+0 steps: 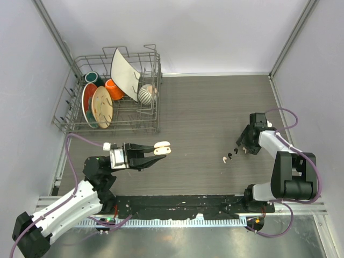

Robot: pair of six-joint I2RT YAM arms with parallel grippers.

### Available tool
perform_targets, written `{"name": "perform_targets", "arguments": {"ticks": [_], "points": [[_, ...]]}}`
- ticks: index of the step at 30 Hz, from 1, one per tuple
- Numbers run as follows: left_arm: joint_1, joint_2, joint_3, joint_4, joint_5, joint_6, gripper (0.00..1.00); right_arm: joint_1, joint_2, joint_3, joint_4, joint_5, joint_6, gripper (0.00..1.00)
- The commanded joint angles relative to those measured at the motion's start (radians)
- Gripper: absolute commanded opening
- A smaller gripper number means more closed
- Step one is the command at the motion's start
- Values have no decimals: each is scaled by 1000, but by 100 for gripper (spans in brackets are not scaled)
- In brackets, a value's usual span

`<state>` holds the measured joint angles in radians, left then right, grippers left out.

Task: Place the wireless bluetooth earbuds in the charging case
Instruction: Pick up the earbud from the center of the board.

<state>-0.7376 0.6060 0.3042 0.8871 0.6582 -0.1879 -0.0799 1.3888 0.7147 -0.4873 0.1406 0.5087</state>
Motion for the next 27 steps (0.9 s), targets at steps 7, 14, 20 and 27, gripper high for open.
{"name": "perform_targets", "arguments": {"ticks": [7,14,20,27], "points": [[-3,-11,39,-8,3,25,0,-8,6,-58,125,-68,45,60],[-3,-15,39,-5,0,18,0,-6,-25,-87,130,-105,97,58],[-3,-20,38,-4,-3,13,0,-6,-59,-106,113,-118,123,58],[-3,-20,32,18,-5,-5,0,-6,-62,-100,93,-87,77,57]]}}
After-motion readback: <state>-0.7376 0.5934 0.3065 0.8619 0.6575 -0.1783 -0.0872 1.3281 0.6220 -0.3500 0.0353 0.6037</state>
